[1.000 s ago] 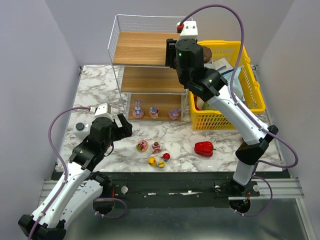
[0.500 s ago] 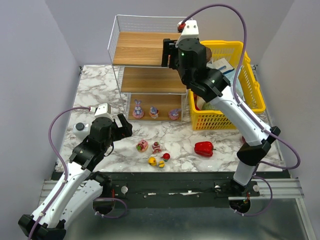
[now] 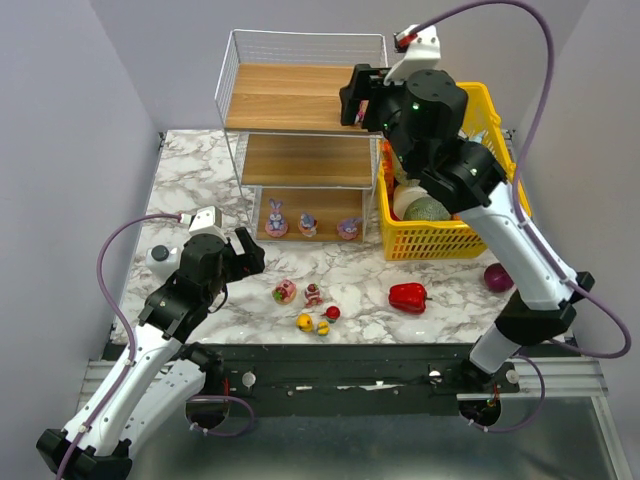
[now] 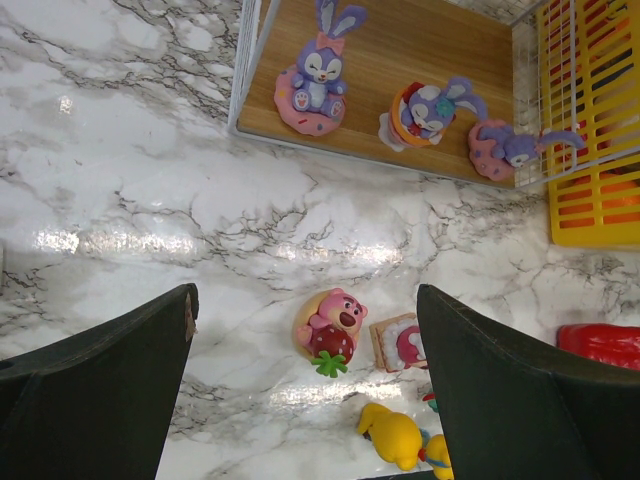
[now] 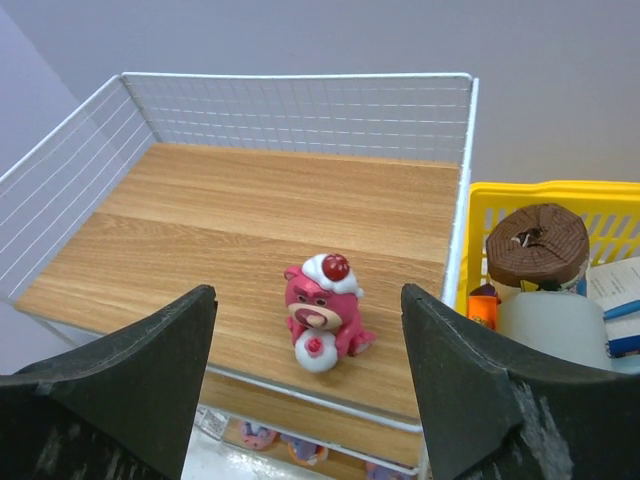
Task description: Place and organize the plastic toys onto the shelf
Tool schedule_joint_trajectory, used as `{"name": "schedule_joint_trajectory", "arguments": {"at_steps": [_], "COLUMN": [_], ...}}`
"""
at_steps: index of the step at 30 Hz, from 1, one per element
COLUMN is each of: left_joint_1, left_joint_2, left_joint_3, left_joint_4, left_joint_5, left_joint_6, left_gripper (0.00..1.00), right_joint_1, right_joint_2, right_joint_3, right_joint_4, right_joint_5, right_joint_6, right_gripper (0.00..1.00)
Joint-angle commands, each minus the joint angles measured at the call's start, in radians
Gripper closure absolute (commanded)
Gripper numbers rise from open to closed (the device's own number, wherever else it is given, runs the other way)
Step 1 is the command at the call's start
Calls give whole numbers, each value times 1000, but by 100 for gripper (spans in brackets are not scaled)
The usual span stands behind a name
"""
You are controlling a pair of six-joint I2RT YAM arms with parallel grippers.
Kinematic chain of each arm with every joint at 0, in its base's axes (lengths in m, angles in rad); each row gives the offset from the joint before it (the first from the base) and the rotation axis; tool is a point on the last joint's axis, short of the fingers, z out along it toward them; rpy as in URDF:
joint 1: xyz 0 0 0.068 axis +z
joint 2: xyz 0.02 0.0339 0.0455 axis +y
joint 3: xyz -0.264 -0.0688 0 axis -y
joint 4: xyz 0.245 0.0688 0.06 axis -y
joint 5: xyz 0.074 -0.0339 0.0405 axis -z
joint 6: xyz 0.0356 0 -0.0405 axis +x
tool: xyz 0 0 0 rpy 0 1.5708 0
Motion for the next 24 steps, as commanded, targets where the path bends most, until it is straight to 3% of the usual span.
{"name": "schedule_joint_trajectory", "arguments": {"at_steps": [1,5,11,19,24], "left_joint_1": [3,3,3,3,3], "left_joint_2": [-8,-2,5,-1,-21], "left_joint_3": [2,4,4,-8,-13], "left_joint_4": [5,19,28,34,32], "left_joint_5": [-10,20,43,57,46], "left_joint_6": [13,19,26,25,23], "left_gripper": [1,1,1,1,1], "right_joint_1": [-8,-8,6,199,355], "right_joint_2": [-147,-289,-487,-567,-471], "right_joint_3": [-74,-259,-499,-997,-1245], "right_joint_4": [-13,-5,-17,27,278], "right_joint_5": [-124,-304,-549,-353,-244], "right_joint_6": [-27,-48,-39,117,168], "right_gripper": [17,12,11,12,21]}}
